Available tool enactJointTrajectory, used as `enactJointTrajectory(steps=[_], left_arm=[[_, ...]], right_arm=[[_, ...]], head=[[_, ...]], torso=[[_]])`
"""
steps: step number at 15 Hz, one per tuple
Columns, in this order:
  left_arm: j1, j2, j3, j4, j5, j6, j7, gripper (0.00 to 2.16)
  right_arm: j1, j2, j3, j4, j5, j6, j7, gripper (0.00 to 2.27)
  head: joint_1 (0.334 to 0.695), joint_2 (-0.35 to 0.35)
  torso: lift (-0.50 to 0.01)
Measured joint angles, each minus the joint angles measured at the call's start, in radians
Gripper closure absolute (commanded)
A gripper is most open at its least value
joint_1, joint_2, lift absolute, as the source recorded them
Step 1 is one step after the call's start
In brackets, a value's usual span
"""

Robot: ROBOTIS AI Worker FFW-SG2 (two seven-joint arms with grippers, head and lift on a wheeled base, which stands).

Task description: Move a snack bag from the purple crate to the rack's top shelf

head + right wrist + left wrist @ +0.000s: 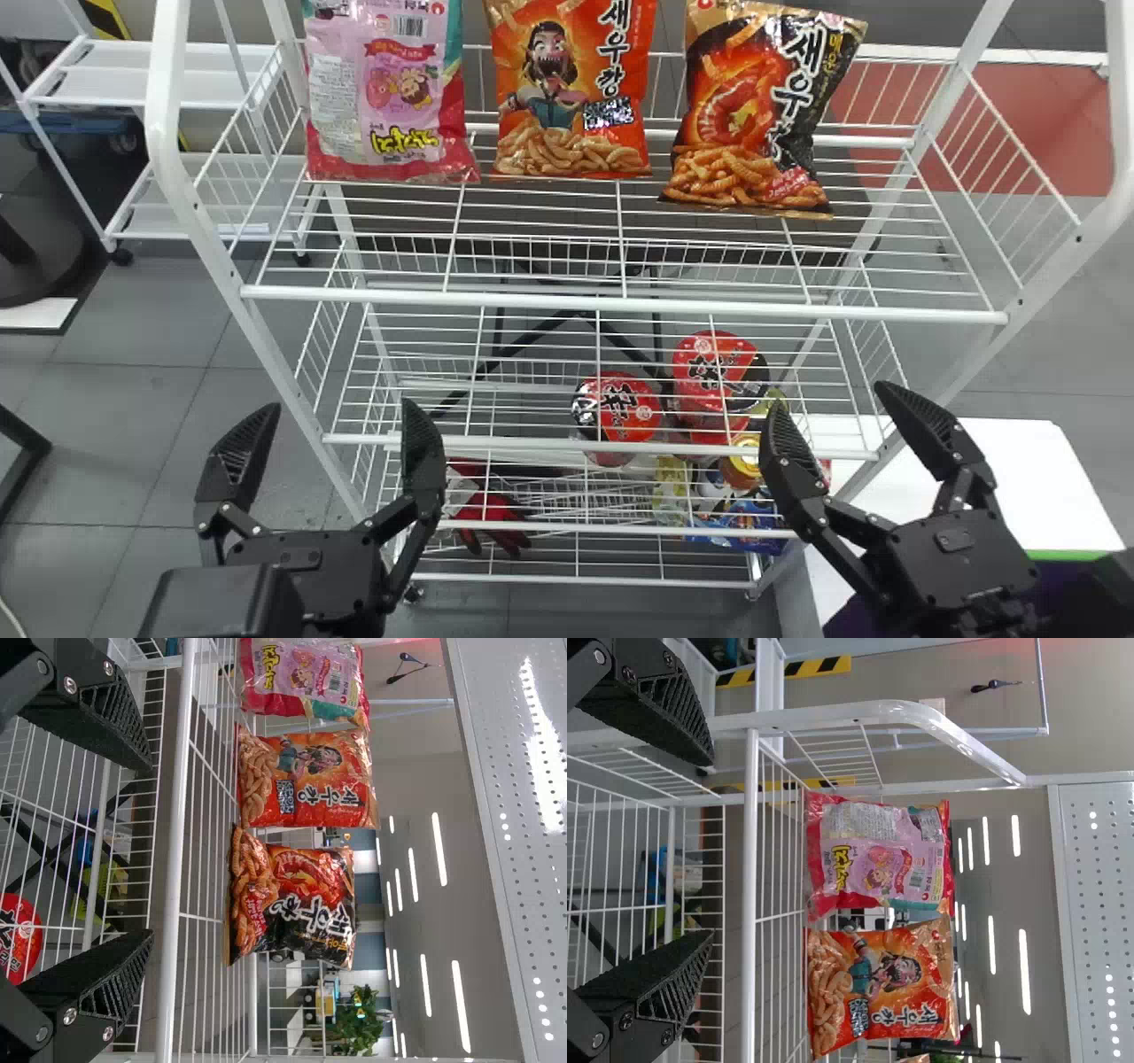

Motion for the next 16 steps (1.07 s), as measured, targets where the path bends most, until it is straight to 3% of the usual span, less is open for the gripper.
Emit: enactJointTrajectory(steps=[16], left_arm=[[0.003,0.000,-0.003,-0.009,-0.004,0.000,0.000,0.14]], right_arm=[[0.011,-0.006,-0.007,-0.011,0.002,0.012,0.000,0.17]], head=[[0.695,-0.037]], torso=[[-0.211]])
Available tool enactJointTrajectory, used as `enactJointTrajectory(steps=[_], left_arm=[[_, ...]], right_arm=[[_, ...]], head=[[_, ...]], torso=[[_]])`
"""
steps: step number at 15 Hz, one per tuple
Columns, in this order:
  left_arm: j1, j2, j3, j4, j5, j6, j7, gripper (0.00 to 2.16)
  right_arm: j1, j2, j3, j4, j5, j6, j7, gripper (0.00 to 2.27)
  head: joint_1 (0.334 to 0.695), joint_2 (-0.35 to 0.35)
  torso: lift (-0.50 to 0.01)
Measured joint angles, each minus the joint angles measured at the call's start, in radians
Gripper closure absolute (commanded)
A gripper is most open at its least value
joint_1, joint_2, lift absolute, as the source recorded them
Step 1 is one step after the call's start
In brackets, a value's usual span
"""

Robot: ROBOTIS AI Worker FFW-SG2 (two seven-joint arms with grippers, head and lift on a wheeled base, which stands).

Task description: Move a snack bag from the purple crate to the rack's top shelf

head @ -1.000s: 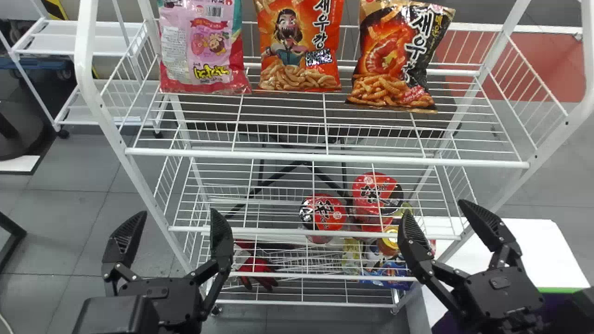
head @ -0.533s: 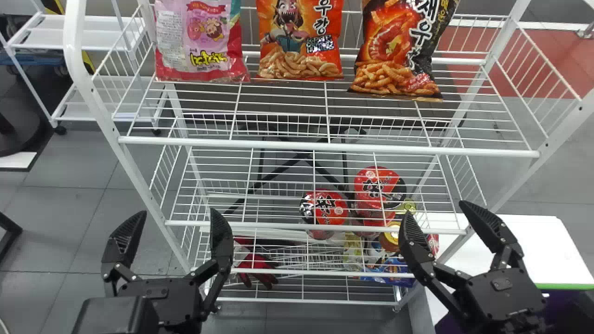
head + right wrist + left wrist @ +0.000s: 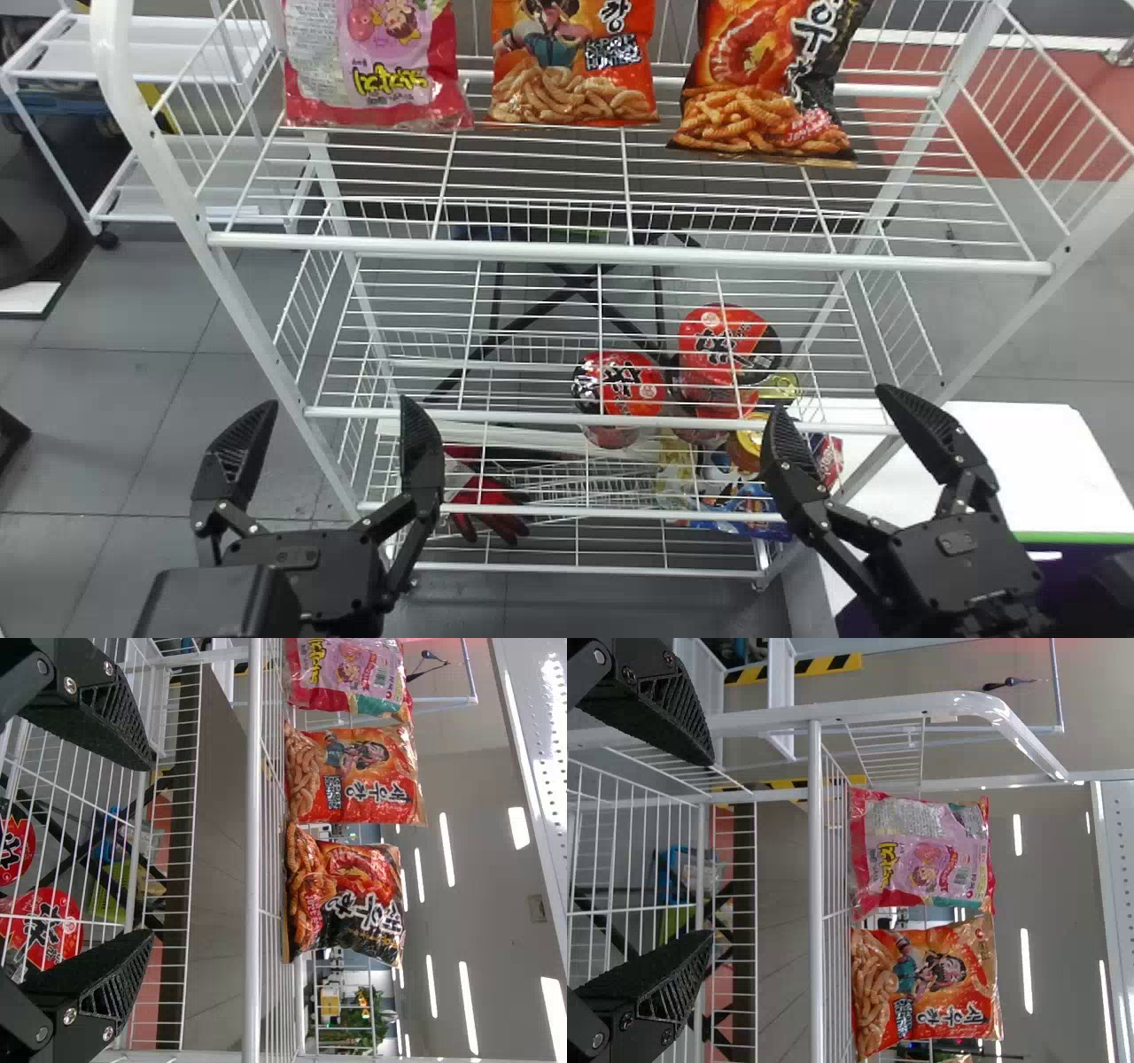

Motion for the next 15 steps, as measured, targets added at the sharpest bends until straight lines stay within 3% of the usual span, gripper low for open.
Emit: enactJointTrajectory(steps=[15], left_arm=[[0.006,0.000,-0.001,0.000,-0.004,-0.003,0.014,0.14]], right_arm=[[-0.013,-0.008,0.003,0.016,0.000,0.002,0.000,0.17]], head=[[0.695,-0.031]], torso=[[-0.271]])
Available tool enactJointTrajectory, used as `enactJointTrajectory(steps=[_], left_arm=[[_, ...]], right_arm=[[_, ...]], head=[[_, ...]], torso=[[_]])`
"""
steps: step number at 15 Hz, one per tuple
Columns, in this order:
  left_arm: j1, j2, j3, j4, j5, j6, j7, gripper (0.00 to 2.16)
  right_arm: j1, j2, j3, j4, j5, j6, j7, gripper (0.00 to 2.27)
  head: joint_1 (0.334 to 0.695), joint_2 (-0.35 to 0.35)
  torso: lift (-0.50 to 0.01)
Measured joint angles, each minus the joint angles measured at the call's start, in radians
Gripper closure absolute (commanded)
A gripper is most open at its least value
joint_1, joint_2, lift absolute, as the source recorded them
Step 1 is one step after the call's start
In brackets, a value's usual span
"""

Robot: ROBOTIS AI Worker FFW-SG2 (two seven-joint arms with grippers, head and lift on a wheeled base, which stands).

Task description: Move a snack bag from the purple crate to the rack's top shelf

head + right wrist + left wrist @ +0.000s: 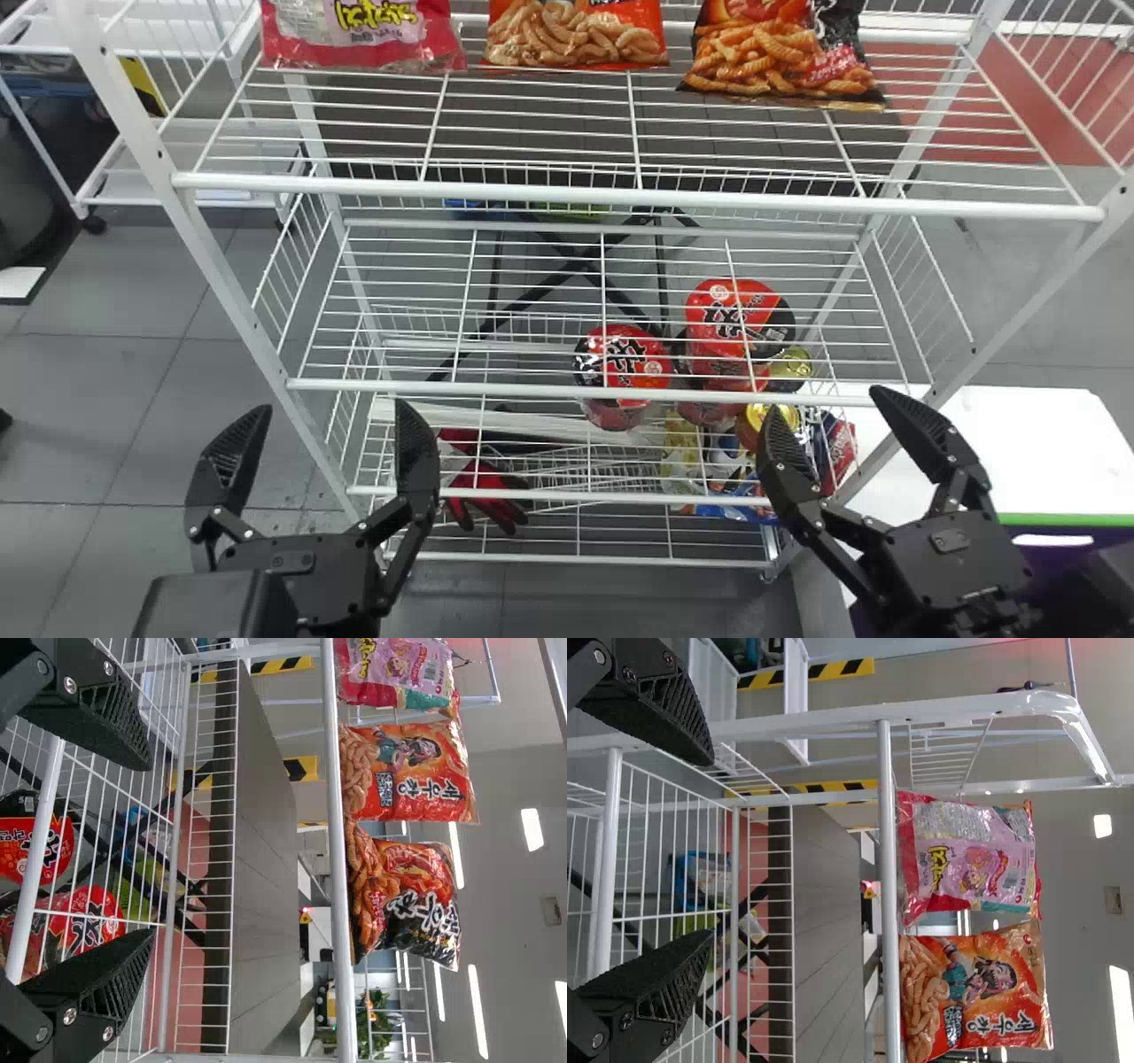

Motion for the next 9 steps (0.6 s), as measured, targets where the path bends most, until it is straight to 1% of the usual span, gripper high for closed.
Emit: enactJointTrajectory(steps=[9], left_arm=[[0.003,0.001,-0.009,-0.007,-0.012,0.003,0.006,0.14]], right_arm=[[0.005,-0.005,0.000,-0.008,0.001,-0.002,-0.001,0.17]], head=[[0.695,-0.036]], torso=[[-0.307]])
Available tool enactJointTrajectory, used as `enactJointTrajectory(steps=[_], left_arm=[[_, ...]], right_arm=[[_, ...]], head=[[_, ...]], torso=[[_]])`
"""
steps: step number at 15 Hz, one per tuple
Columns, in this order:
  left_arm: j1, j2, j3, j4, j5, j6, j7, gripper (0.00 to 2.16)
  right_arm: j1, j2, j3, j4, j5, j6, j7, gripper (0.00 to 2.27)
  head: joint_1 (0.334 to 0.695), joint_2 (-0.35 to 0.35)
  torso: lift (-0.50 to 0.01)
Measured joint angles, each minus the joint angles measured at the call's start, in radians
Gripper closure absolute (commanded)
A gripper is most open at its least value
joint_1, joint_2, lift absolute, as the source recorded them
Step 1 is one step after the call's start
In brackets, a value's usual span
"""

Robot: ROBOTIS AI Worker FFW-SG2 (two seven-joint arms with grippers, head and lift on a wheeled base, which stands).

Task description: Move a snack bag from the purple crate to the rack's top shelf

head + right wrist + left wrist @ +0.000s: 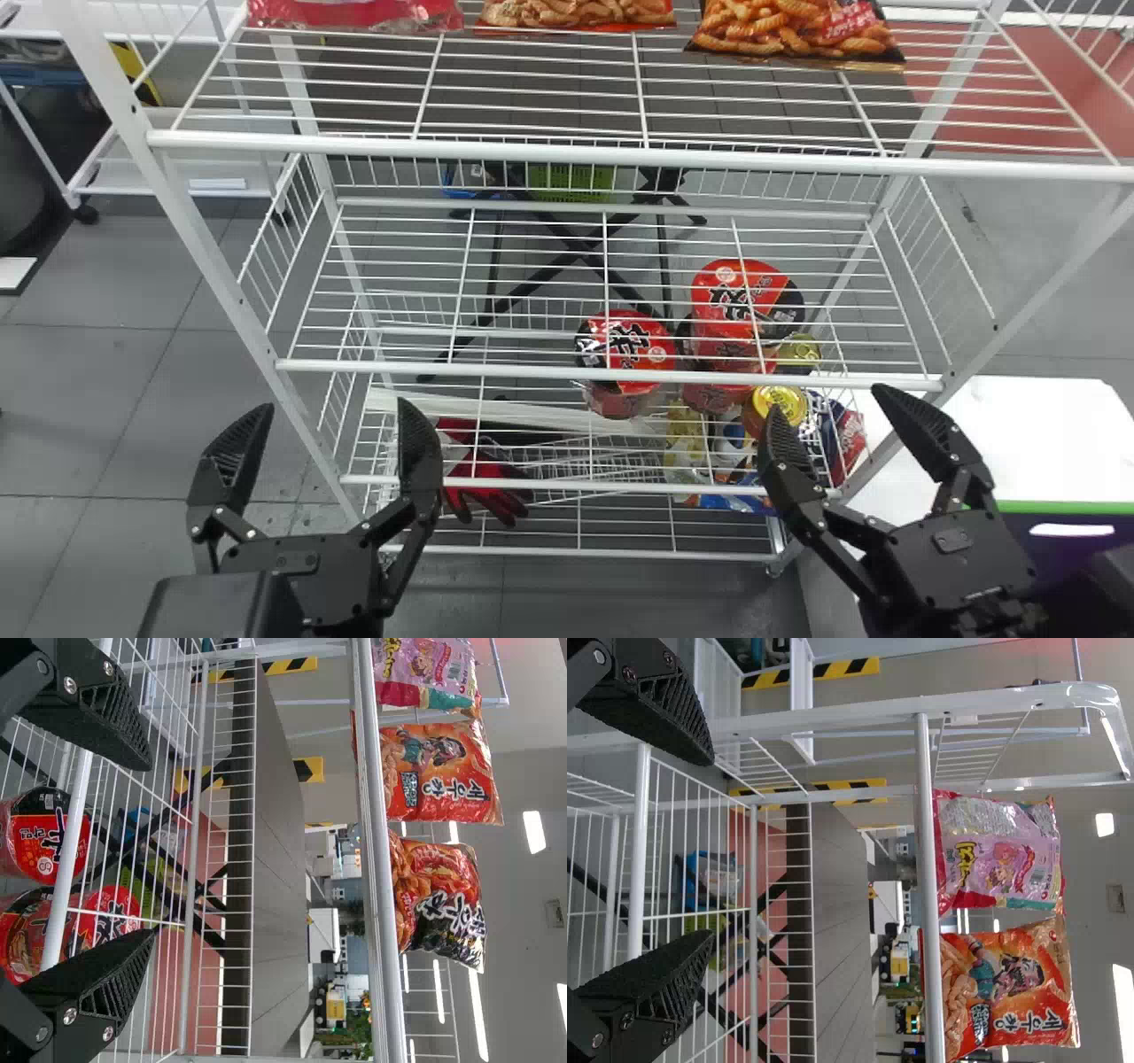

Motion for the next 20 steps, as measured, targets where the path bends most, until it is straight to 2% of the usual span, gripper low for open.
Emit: enactJointTrajectory(steps=[20], left_arm=[[-0.004,0.002,0.000,0.015,0.004,-0.006,0.000,0.14]], right_arm=[[0.004,0.003,-0.002,-0.001,0.007,-0.003,0.001,0.17]], head=[[0.695,-0.039]], torso=[[-0.387]])
